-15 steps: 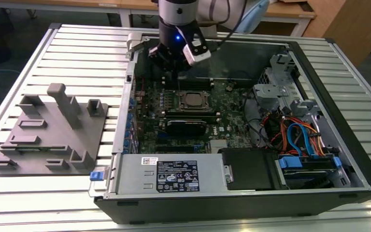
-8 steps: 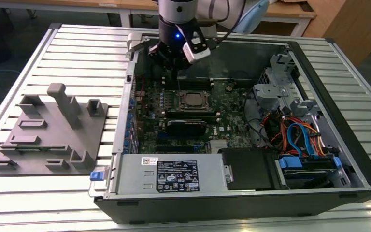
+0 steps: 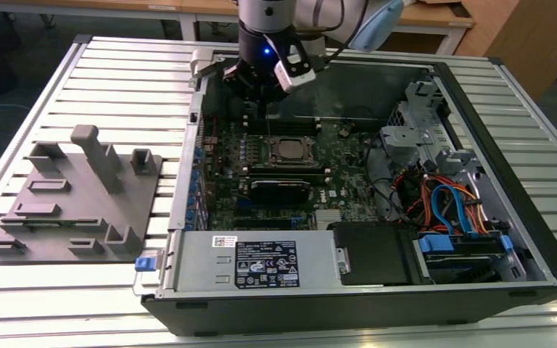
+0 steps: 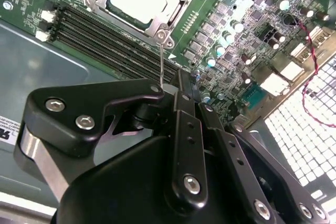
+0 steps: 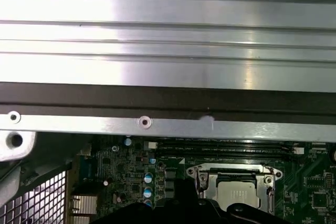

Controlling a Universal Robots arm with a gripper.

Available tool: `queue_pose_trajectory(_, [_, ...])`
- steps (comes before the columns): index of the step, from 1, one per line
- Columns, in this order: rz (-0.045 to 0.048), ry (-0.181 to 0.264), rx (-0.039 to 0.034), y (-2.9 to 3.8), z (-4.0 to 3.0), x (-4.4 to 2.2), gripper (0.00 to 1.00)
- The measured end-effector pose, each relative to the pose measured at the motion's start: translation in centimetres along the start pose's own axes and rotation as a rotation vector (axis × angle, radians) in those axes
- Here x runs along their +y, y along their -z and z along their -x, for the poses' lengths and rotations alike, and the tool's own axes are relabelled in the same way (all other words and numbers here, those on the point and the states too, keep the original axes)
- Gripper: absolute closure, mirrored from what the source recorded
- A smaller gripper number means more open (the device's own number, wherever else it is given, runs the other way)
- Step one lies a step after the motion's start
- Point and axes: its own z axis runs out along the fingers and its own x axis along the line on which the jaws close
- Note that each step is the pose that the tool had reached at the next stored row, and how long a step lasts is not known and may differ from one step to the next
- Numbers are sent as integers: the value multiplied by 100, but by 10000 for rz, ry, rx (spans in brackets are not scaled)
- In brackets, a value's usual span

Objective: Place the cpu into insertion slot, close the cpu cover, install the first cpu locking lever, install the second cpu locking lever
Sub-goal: 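Install the first cpu locking lever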

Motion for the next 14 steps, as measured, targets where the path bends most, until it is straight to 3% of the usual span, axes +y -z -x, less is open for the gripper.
queue_pose_trajectory(14, [-1, 0, 0, -1, 69, 9, 89])
